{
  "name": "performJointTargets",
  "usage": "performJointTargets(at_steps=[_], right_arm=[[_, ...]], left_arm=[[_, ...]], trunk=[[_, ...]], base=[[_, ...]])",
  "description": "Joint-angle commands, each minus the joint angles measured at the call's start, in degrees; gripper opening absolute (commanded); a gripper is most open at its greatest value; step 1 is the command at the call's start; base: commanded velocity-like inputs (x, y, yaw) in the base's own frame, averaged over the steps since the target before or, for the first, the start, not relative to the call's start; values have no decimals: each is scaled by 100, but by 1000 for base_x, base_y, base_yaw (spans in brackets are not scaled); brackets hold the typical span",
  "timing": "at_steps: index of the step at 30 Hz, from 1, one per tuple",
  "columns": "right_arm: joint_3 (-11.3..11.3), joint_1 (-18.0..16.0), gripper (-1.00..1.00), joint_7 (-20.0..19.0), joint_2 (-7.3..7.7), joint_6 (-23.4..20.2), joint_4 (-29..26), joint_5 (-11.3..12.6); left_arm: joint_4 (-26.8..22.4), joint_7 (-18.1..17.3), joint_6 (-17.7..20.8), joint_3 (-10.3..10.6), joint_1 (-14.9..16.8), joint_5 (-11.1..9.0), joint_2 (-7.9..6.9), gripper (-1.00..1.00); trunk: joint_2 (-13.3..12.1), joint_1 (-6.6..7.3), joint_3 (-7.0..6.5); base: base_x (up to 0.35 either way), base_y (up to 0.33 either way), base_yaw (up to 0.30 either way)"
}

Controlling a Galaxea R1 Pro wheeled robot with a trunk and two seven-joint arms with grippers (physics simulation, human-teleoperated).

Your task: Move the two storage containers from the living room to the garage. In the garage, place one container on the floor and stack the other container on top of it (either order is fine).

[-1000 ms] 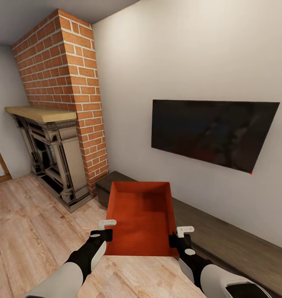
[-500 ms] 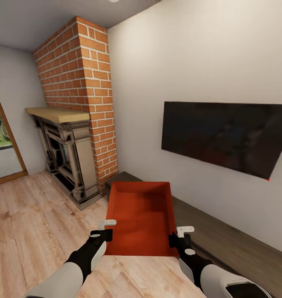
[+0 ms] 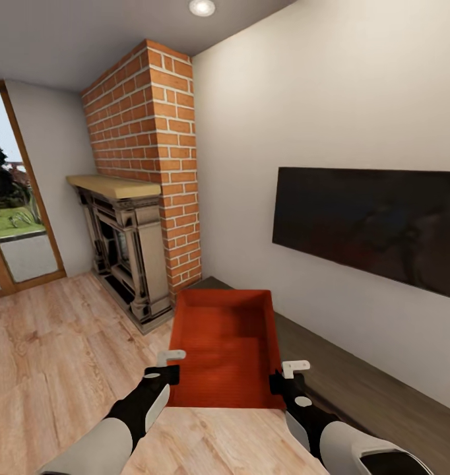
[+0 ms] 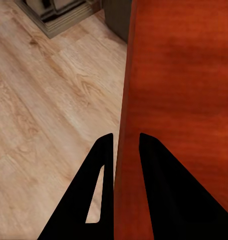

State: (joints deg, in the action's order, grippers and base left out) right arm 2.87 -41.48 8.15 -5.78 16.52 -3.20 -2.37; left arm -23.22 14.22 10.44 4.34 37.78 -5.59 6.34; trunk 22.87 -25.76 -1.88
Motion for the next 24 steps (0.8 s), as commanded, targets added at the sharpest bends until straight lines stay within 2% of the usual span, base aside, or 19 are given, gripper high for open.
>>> performJointTargets(at_steps=[1,24], right_arm=[[-260,-1,-100,20,-54,2,12,-27],[-260,-1,-100,20,-54,-9,7,-27]], left_arm=[[-24,98,-359,-47,0,128,-1,-100],[-24,98,-359,-47,0,137,-1,-100]], trunk=[[4,-2,-6],[4,-2,-177]], base=[[0,0,114],[0,0,169]])
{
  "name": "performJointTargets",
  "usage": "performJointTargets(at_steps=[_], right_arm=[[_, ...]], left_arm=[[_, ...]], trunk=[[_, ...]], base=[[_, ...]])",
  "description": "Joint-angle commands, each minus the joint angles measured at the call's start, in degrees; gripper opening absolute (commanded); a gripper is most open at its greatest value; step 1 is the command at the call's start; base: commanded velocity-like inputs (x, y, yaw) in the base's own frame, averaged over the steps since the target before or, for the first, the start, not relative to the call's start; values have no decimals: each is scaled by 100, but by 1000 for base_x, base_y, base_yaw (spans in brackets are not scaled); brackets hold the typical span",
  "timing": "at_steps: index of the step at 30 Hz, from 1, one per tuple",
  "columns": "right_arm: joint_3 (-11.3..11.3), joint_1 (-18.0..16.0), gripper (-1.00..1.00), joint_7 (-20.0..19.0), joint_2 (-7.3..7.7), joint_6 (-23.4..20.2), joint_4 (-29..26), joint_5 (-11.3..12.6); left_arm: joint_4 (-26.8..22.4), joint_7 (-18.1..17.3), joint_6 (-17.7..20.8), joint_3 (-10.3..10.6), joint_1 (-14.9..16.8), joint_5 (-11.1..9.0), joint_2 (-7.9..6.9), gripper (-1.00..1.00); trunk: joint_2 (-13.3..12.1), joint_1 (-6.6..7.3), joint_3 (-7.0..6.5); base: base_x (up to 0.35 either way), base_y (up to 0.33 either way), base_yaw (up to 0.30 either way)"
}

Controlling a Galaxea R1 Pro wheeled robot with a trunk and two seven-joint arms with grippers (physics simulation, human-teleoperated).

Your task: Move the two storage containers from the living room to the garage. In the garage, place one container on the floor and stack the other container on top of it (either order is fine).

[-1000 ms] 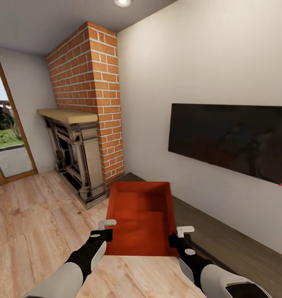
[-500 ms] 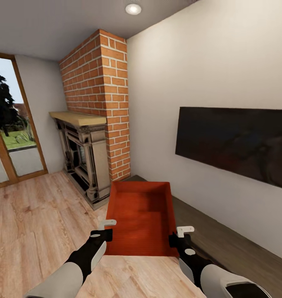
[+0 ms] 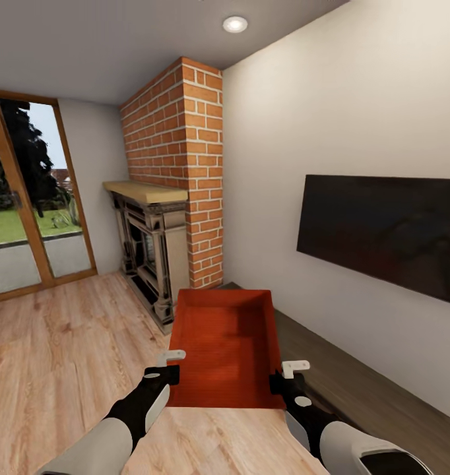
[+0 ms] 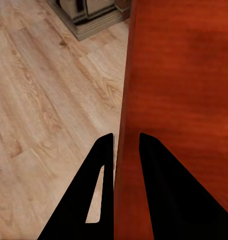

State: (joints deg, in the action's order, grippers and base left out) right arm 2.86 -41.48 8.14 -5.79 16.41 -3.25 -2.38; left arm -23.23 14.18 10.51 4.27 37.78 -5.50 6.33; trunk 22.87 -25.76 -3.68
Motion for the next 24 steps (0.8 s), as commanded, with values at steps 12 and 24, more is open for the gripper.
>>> performJointTargets(at_steps=[12,24], right_arm=[[-260,-1,-100,28,-53,3,15,-25],[-260,-1,-100,29,-53,3,14,-25]], left_arm=[[-25,102,-365,-40,0,128,0,-100],[-23,102,-365,-48,-2,128,0,-100]], trunk=[[5,-2,-70],[5,-2,-122]], base=[[0,0,214],[0,0,263]])
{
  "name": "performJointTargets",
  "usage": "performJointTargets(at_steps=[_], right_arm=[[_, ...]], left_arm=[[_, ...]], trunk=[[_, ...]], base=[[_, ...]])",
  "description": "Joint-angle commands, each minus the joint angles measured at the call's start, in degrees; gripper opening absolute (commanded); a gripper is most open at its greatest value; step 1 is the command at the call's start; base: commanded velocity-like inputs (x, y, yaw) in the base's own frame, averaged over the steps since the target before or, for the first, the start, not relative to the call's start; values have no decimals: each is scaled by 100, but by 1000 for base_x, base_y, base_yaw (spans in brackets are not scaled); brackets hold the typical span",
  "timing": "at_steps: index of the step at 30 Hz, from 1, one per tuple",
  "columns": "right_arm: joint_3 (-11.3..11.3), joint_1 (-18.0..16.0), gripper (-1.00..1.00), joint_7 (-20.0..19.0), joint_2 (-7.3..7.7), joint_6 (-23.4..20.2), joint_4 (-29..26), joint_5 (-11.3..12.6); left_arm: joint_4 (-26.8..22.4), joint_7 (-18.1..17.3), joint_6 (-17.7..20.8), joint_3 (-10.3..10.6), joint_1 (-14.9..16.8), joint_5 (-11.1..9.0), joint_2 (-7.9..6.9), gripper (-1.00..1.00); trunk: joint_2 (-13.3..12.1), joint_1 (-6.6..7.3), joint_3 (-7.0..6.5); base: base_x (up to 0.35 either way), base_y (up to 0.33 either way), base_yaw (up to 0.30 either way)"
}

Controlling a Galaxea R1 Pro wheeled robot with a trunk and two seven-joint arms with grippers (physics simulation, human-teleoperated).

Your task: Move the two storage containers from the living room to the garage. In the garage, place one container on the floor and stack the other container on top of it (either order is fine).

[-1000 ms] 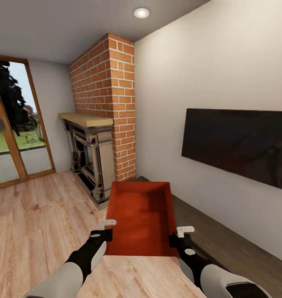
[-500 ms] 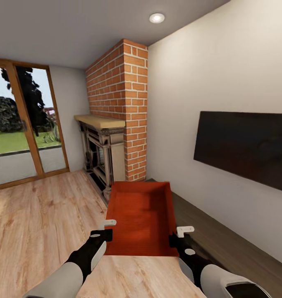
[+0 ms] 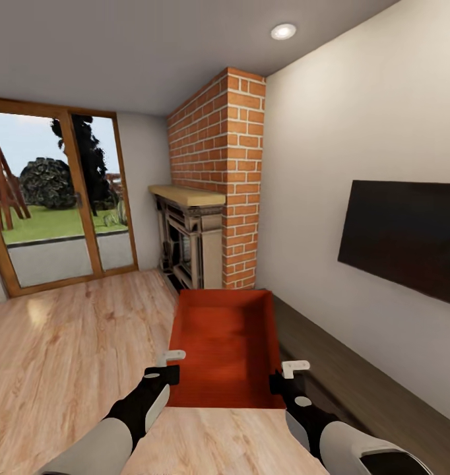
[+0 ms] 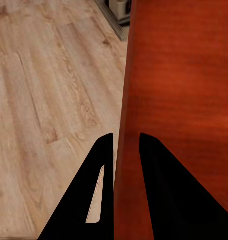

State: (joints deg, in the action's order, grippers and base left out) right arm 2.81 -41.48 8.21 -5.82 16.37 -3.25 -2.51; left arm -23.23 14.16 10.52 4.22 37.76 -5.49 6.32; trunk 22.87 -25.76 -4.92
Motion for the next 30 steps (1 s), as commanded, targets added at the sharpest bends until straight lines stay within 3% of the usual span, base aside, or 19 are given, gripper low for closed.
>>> performJointTargets(at_steps=[1,30], right_arm=[[-255,-1,-100,22,-51,6,13,-12],[-255,-1,-100,22,-51,15,17,-12]], left_arm=[[-23,104,-367,-43,0,127,0,-100],[-21,101,-367,-44,-1,126,-6,-100]], trunk=[[5,-2,0],[5,-2,-8]], base=[[0,0,276],[0,0,287]])
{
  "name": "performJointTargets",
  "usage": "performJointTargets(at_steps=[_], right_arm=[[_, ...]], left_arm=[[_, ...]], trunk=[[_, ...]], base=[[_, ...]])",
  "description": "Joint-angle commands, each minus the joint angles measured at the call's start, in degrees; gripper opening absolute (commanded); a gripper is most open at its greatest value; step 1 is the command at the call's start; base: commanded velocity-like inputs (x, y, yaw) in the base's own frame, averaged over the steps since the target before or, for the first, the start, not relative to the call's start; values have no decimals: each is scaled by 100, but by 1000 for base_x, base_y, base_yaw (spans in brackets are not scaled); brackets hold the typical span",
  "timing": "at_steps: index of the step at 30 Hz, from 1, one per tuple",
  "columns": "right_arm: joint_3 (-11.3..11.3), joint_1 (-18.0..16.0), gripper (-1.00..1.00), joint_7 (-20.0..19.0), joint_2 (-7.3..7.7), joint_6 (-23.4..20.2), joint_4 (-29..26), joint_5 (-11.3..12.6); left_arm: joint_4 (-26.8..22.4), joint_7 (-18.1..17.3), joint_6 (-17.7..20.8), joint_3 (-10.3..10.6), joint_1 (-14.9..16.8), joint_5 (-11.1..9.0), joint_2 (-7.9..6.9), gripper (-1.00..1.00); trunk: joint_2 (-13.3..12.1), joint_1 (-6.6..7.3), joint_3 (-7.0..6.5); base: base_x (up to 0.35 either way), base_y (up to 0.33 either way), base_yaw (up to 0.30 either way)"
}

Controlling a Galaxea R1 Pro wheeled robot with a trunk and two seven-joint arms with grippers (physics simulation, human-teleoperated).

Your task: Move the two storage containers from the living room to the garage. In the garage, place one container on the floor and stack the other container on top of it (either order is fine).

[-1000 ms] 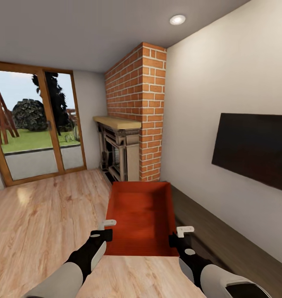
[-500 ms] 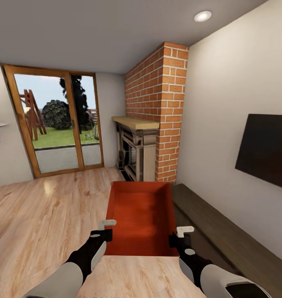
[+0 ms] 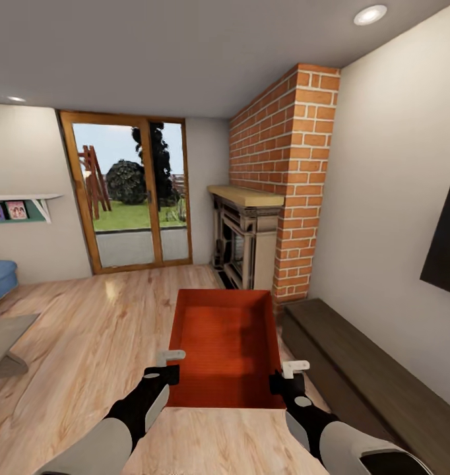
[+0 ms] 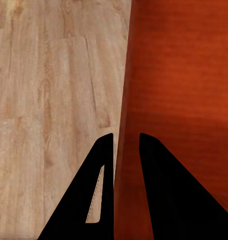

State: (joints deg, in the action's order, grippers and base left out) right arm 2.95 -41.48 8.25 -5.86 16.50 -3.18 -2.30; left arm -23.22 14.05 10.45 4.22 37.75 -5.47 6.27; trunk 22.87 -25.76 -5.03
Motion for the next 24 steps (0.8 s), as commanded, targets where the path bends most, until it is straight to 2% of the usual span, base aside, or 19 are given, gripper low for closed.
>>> performJointTargets(at_steps=[1,24], right_arm=[[-269,-1,-100,16,-47,3,11,-33],[-269,-1,-100,11,-47,3,11,-33]], left_arm=[[-24,110,-359,-44,-1,120,3,-100],[-25,107,-359,-44,2,110,0,-100]], trunk=[[5,-2,3],[5,-2,3]], base=[[0,0,288],[0,0,288]])
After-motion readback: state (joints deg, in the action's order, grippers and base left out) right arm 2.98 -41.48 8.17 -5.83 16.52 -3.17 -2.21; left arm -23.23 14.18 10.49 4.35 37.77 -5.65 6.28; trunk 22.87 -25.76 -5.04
